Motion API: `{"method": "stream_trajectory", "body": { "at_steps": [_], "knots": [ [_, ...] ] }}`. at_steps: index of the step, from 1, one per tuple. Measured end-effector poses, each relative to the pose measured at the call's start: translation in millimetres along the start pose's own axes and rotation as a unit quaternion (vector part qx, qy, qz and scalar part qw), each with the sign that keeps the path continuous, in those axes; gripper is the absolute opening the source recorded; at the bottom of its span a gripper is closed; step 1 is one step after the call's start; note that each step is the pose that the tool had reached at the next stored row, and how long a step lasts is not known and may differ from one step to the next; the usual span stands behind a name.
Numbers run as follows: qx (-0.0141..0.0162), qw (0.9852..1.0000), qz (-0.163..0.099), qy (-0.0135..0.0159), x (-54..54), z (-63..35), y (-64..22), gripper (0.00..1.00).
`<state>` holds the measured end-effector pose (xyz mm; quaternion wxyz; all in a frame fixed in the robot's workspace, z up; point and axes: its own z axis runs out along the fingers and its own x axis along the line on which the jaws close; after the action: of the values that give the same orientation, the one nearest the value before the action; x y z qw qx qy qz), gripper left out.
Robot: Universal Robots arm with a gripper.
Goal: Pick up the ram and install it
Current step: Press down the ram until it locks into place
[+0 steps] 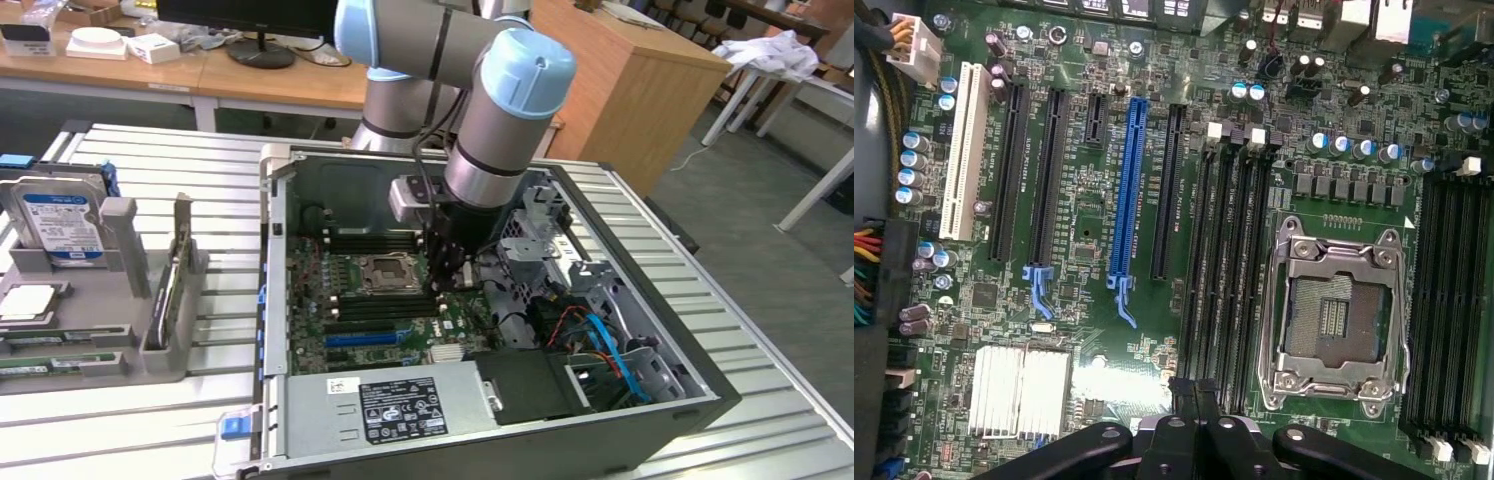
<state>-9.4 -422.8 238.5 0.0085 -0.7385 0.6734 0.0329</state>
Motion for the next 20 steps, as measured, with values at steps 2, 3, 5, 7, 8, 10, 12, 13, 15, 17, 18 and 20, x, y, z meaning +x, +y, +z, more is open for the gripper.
{"method": "stream_trajectory", "body": {
  "at_steps": [2, 3, 5, 7, 8, 10, 12, 13, 15, 17, 18, 20],
  "knots": [
    [0.0, 1.0, 0.0, 0.0, 0.0, 0.0, 0.0, 0.1],
    [0.0, 1.0, 0.0, 0.0, 0.0, 0.0, 0.0, 0.1],
    [0.0, 1.0, 0.0, -0.0001, -0.1, -0.9, 0.0, 0.1],
    [0.0, 1.0, 0.0, -0.0002, -0.4, -6.4, 0.2, 0.1],
    [0.0, 1.0, 0.0, -0.0003, -0.7, -10.9, 0.4, 0.1],
    [0.0001, 1.0, 0.0, -0.0006, -1.2, -20.3, 0.7, 0.1],
    [0.0001, 1.0, 0.0, -0.0008, -1.7, -29.3, 0.9, 0.1],
    [0.0001, 1.0, 0.0, -0.0009, -1.9, -33.8, 1.1, 0.1],
    [0.0001, 1.0, 0.0, -0.001, -2.4, -42.7, 1.4, 0.1],
    [0.0001, 1.0, 0.0, -0.0009, -2.9, -52.2, 1.7, 0.1],
    [0.0001, 1.0, 0.0, -0.001, -3.1, -56.6, 1.9, 0.1],
    [0.0001, 1.0, 0.0, -0.001, -3.6, -65.6, 2.1, 0.1]
  ]
}}
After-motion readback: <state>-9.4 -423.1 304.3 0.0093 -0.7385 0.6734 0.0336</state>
